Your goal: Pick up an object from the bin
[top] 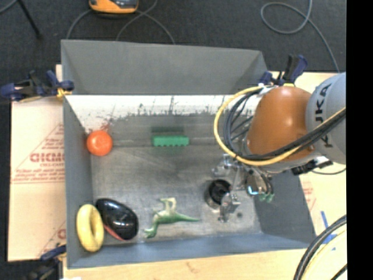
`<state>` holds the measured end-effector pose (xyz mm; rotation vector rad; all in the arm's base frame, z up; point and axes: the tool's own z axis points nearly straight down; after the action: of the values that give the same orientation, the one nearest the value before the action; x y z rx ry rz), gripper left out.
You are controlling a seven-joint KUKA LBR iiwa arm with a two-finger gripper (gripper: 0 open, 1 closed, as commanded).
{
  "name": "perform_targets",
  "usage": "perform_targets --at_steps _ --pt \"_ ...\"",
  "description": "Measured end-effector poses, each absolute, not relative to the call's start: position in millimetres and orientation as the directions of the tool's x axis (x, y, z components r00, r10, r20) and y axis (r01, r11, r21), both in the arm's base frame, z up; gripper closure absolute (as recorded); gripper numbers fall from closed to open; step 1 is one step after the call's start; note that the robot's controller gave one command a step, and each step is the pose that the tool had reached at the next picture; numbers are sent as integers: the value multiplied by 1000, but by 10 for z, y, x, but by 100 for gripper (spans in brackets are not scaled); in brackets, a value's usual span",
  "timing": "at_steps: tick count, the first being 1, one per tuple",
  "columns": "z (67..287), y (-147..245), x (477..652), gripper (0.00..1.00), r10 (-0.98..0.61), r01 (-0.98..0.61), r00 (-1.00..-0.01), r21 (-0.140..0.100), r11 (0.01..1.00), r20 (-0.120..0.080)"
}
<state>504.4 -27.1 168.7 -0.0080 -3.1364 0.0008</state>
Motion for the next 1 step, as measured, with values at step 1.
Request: perform_targets --at_steps 1 --pt "1728 -272 5059 0 5 5 -1000 -1 1000 -2"
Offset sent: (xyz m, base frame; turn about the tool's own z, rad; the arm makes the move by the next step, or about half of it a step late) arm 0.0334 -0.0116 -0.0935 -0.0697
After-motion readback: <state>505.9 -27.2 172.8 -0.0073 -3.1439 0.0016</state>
